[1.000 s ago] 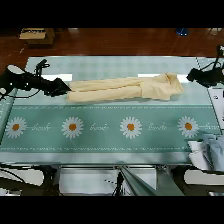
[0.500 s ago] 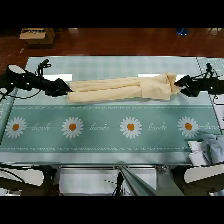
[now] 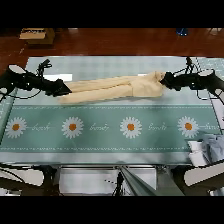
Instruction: Fold the shirts.
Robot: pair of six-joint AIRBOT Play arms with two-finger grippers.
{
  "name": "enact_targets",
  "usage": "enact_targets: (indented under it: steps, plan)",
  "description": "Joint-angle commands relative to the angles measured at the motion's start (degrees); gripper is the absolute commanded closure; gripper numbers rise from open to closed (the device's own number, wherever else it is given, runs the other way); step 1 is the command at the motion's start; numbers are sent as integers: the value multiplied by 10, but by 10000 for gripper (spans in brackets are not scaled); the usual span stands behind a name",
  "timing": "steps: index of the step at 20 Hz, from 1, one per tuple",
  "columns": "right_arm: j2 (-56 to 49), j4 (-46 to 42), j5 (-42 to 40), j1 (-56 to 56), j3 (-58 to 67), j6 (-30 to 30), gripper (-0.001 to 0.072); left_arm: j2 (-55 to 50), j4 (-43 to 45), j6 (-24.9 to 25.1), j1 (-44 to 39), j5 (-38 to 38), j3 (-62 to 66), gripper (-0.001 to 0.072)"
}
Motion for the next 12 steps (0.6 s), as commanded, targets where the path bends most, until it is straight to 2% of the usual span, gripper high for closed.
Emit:
enact_targets:
  steps: [1, 2, 3, 6, 8, 10, 12]
  plan:
    - [60, -14, 49, 7, 5, -19, 683, 0, -15, 0, 0, -14, 0, 551]
    - [85, -30, 66, 8, 5, -18, 684, 0, -35, 0, -1, -19, 0, 554]
    - [112, -50, 83, 9, 5, -18, 684, 0, -63, 1, -2, -24, 0, 594]
    - [183, -82, 132, 9, 5, -2, 684, 0, -170, 1, -18, -28, 0, 597]
    - [226, -98, 158, 9, 5, 13, 684, 0, -228, 14, -46, -26, 0, 631]
    - [268, -162, 183, 24, 5, 46, 684, 0, -244, 15, -90, -12, 0, 689]
    - [306, -252, 211, 56, 5, 87, 684, 0, -244, 15, -146, 17, 0, 689]
